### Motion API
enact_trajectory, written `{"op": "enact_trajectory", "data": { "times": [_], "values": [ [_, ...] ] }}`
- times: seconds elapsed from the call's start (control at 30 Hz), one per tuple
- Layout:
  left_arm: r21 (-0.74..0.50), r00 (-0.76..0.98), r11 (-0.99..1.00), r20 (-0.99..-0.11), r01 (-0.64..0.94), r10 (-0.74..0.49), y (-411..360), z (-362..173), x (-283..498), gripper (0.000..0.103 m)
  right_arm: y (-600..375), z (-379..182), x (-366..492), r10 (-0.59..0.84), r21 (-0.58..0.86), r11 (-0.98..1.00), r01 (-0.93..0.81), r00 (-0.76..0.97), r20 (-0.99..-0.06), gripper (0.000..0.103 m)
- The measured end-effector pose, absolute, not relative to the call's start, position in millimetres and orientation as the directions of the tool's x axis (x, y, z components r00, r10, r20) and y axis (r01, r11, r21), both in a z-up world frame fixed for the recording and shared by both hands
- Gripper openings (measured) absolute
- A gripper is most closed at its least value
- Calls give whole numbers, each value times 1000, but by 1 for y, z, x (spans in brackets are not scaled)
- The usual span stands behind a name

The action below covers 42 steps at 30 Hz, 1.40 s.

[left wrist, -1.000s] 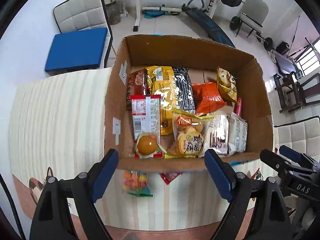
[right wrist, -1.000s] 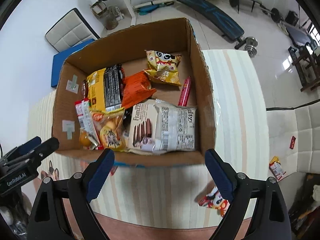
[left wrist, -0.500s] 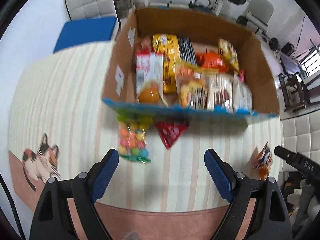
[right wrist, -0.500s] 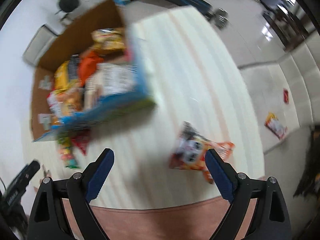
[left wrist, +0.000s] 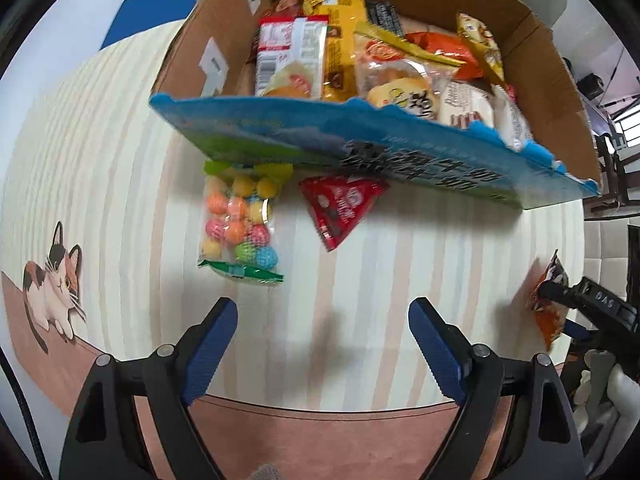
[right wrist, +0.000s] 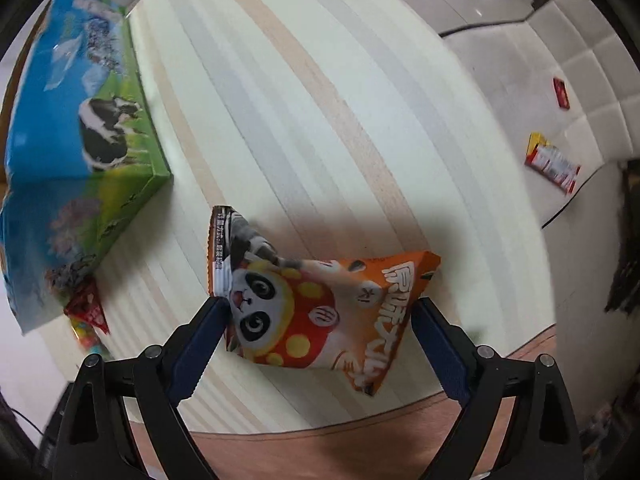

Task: Organize snacks
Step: 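Grasp the gumball bag with the left tool while the right tool grasps the orange panda bag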

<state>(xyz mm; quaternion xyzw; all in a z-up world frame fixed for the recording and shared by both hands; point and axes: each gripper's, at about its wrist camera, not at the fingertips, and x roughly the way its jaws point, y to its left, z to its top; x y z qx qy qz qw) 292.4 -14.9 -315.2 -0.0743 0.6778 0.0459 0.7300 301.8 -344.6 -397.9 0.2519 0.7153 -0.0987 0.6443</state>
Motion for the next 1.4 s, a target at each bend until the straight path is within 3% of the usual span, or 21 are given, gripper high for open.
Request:
{"op": "enact_trajectory", "data": {
  "times": [0.13,0.3,0.6,0.83,1.1,1.27,1.3,1.33,1.37,1.4],
  "values": [
    [-41,60,979,-998,-200,-29,1,-321,290,88,-338,-396,302,234,196,861,469,-23,-972,92],
    [-40,43,962,-999,-272,-30,34,-329,282,88,-289,-392,297,227,201,930,307,-53,-972,84],
    [-51,20,914,-999,-402,-47,92,-340,277,88,-193,-398,275,259,250,965,72,-148,-955,84],
    [-100,-9,928,-994,-360,-110,91,-357,310,88,-186,-388,282,311,302,949,93,-113,-944,94],
    [-97,-72,952,-990,-290,-123,79,-392,344,88,-195,-389,296,357,330,921,205,-110,-928,96],
    [-75,-63,967,-994,-244,-93,73,-397,353,88,-181,-402,303,292,264,949,173,-162,-942,96],
    [-73,-56,968,-994,-239,-89,72,-397,354,81,-179,-405,306,277,248,954,170,-171,-946,96],
    [-64,-50,970,-996,-235,-78,72,-396,354,68,-177,-406,305,273,245,955,169,-174,-946,96],
    [-54,-51,972,-996,-228,-68,71,-396,351,61,-174,-405,306,255,230,960,158,-165,-953,95],
    [-46,-46,975,-997,-220,-57,70,-395,351,59,-174,-402,305,239,217,965,146,-150,-959,87]
  ]
}}
